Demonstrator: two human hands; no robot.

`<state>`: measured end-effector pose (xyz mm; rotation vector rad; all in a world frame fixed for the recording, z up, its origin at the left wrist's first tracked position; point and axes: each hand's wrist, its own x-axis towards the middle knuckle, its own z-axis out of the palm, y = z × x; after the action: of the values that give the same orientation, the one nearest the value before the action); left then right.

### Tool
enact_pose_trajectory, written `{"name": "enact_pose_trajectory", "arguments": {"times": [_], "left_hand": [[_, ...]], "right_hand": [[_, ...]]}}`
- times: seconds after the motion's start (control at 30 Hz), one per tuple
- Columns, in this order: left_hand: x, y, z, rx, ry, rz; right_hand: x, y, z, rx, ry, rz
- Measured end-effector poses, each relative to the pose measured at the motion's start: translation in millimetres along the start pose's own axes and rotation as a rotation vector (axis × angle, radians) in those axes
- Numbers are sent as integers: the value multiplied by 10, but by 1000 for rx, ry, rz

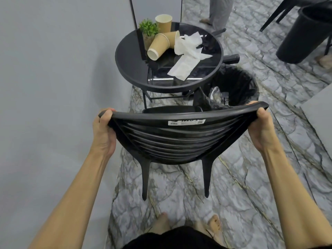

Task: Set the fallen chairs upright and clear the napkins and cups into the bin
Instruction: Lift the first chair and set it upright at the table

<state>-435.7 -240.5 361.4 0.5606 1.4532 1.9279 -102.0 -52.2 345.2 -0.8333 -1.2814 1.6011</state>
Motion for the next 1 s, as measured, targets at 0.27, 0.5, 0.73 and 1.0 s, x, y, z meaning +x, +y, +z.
{"name": "enact_pose_trajectory", "arguments": {"times": [0.27,0.5,0.73,1.0], "left_hand": [[-190,-233,-464,34,-19,-5],[-541,-339,-670,107,-81,-12],[-853,-414,-777,171,-95,8],[-908,-63,-706,561,-206,80]], "right_hand": [[-440,286,87,-27,-42,64],[-813,342,-3,-66,-85,93],[-1136,316,-118,-71,-135,100],[-1180,236,-163,-238,-126,46]]}}
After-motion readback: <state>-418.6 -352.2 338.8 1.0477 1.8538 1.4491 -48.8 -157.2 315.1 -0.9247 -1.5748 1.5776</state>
